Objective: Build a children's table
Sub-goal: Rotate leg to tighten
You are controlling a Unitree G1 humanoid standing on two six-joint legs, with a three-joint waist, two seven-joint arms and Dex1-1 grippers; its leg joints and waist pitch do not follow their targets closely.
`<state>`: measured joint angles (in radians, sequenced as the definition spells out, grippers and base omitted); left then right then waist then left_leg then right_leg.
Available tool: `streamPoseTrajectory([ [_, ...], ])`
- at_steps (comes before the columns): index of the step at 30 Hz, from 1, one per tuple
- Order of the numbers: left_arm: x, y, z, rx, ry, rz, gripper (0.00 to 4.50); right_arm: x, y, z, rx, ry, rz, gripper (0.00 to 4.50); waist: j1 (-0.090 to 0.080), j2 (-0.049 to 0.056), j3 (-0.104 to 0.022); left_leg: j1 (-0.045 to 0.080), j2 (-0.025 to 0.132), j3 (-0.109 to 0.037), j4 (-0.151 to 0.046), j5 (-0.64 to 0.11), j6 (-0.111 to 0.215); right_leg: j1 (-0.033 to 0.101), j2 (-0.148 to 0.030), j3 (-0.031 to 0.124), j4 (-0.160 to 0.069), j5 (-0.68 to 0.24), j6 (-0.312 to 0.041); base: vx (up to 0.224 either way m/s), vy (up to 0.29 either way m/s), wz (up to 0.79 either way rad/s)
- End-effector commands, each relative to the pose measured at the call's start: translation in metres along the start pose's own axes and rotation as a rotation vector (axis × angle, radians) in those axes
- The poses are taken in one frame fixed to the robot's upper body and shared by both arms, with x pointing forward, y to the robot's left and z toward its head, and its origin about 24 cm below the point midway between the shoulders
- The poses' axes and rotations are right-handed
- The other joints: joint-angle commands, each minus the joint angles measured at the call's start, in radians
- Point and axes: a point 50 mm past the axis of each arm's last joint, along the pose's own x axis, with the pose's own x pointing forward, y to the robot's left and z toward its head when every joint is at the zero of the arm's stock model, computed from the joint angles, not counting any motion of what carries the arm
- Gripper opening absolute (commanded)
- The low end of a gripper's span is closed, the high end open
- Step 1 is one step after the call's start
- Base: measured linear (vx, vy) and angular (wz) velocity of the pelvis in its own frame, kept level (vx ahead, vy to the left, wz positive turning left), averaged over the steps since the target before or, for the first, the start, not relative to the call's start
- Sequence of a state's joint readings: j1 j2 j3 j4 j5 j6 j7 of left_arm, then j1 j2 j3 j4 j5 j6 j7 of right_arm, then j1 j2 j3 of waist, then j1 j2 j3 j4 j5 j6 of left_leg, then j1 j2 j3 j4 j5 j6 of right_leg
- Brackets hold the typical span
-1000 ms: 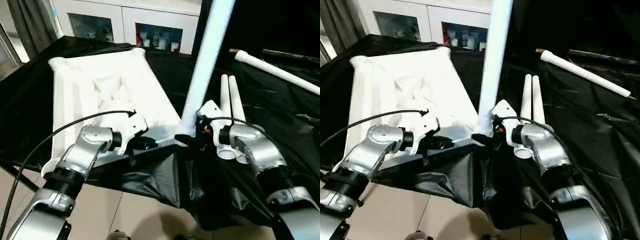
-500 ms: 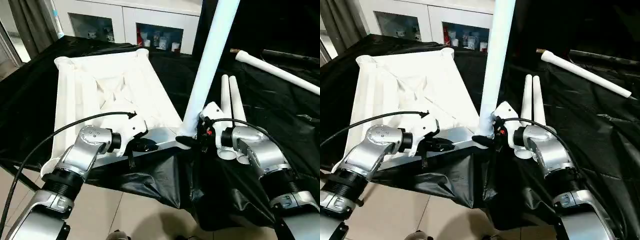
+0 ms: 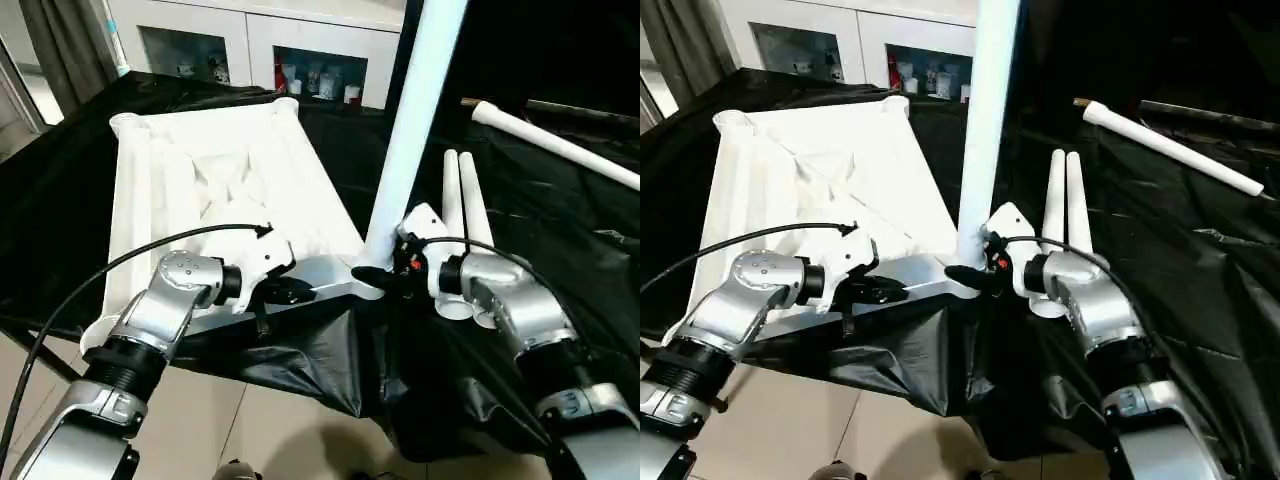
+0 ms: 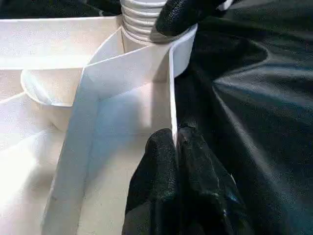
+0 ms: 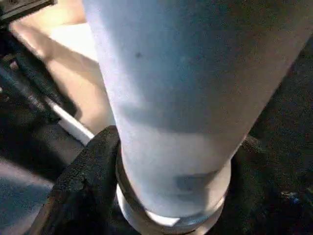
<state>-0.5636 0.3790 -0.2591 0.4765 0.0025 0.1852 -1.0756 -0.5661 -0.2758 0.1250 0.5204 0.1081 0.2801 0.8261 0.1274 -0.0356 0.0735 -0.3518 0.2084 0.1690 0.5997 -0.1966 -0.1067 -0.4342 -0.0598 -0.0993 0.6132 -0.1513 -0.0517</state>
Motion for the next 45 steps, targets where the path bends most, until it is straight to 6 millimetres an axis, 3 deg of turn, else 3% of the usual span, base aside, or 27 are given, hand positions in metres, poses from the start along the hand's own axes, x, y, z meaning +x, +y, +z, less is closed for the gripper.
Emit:
streamPoseTrajectory([
  [1, 0.008, 0.008, 0.022, 0.009, -0.071, 0.073, 0.0, 0.006, -0.005, -0.015, 0.099, 0.041, -0.146, 2.72, -0.003, 0.002, -0.084, -0.005, 0.016, 0.0, -0.064, -0.093, 0.039, 0.078, -0.08, 0.058, -0.075, -0.287, -0.119, 0.0, 0.0, 0.0],
  [7, 0.038, 0.024, 0.036, -0.145, -0.057, 0.336, 0.0, 0.04, -0.001, -0.023, 0.331, 0.051, -0.439, 2.72, -0.01, 0.007, -0.083, 0.006, 0.008, -0.001, -0.062, -0.136, 0.013, 0.074, -0.082, 0.052, -0.096, -0.421, -0.075, 0.0, 0.0, 0.0],
  [9, 0.047, 0.025, 0.042, -0.172, -0.049, 0.387, 0.0, 0.054, 0.007, -0.021, 0.399, 0.046, -0.465, 2.72, -0.012, 0.007, -0.085, -0.002, 0.009, -0.001, -0.063, -0.125, 0.019, 0.077, -0.081, 0.052, -0.09, -0.386, -0.075, 0.0, 0.0, 0.0],
  [13, 0.058, 0.023, 0.048, -0.178, -0.038, 0.416, 0.0, 0.068, 0.015, -0.013, 0.459, 0.012, -0.474, 2.72, -0.01, 0.004, -0.087, -0.003, 0.009, -0.001, -0.062, -0.113, 0.031, 0.077, -0.081, 0.053, -0.084, -0.328, -0.083, 0.0, 0.0, 0.0],
  [14, 0.06, 0.022, 0.05, -0.176, -0.041, 0.408, 0.0, 0.071, 0.017, -0.009, 0.471, -0.003, -0.468, 3.07, -0.011, 0.001, -0.088, -0.006, 0.01, -0.001, -0.063, -0.11, 0.037, 0.08, -0.081, 0.053, -0.081, -0.307, -0.088, 0.0, 0.0, 0.0],
  [16, 0.061, 0.02, 0.051, -0.175, -0.049, 0.396, 0.0, 0.073, 0.017, -0.004, 0.464, -0.014, -0.459, 3.42, -0.012, 0.003, -0.086, -0.006, 0.011, -0.002, -0.063, -0.115, 0.041, 0.079, -0.081, 0.052, -0.081, -0.299, -0.097, 0.0, 0.0, 0.0],
  [20, 0.062, 0.018, 0.051, -0.156, -0.063, 0.371, 0.0, 0.075, 0.014, 0.004, 0.409, -0.027, -0.466, 3.64, -0.022, -0.003, -0.085, -0.008, 0.007, -0.002, -0.063, -0.13, 0.043, 0.082, -0.083, 0.051, -0.085, -0.35, -0.083, 0.0, 0.0, 0.0],
  [26, 0.054, 0.014, 0.048, -0.109, -0.112, 0.266, 0.0, 0.064, 0.005, 0.015, 0.282, -0.071, -0.377, 3.77, -0.028, 0.002, -0.087, -0.013, 0.009, -0.001, -0.061, -0.092, 0.073, 0.084, -0.081, 0.053, -0.077, -0.273, -0.111, 0.0, 0.0, 0.0],
  [30, 0.042, 0.012, 0.035, -0.082, -0.075, 0.194, 0.0, 0.046, -0.008, 0.016, 0.148, -0.063, -0.312, 3.77, -0.024, 0.006, -0.088, -0.006, 0.015, -0.001, -0.061, -0.089, 0.076, 0.082, -0.082, 0.054, -0.072, -0.223, -0.154, 0.0, 0.0, 0.0],
  [33, 0.034, 0.007, 0.031, -0.038, -0.089, 0.111, 0.0, 0.032, -0.015, 0.016, 0.078, -0.054, -0.249, 3.77, -0.023, 0.008, -0.086, -0.007, 0.016, 0.0, -0.061, -0.098, 0.078, 0.083, -0.084, 0.057, -0.071, -0.222, -0.162, 0.0, 0.0, 0.0],
  [35, 0.028, 0.002, 0.03, -0.001, -0.1, 0.043, 0.0, 0.023, -0.016, 0.014, 0.023, -0.031, -0.19, 3.77, -0.019, 0.004, -0.085, -0.008, 0.018, 0.0, -0.061, -0.103, 0.081, 0.085, -0.084, 0.058, -0.072, -0.226, -0.159, 0.0, 0.0, 0.0],
  [38, 0.021, -0.003, 0.03, 0.034, -0.12, -0.032, 0.0, 0.012, -0.017, 0.012, -0.026, -0.002, -0.125, 3.77, -0.009, 0.008, -0.084, -0.001, 0.019, 0.003, -0.062, -0.11, 0.081, 0.078, -0.082, 0.06, -0.072, -0.231, -0.16, 0.0, 0.0, 0.0],
  [45, 0.01, -0.002, 0.025, 0.055, -0.095, -0.057, 0.0, -0.004, -0.016, 0.011, -0.083, 0.043, -0.03, 3.77, -0.003, 0.006, -0.081, -0.003, 0.015, 0.001, -0.063, -0.13, 0.063, 0.081, -0.08, 0.057, -0.081, -0.313, -0.117, 0.0, 0.0, 0.0],
])
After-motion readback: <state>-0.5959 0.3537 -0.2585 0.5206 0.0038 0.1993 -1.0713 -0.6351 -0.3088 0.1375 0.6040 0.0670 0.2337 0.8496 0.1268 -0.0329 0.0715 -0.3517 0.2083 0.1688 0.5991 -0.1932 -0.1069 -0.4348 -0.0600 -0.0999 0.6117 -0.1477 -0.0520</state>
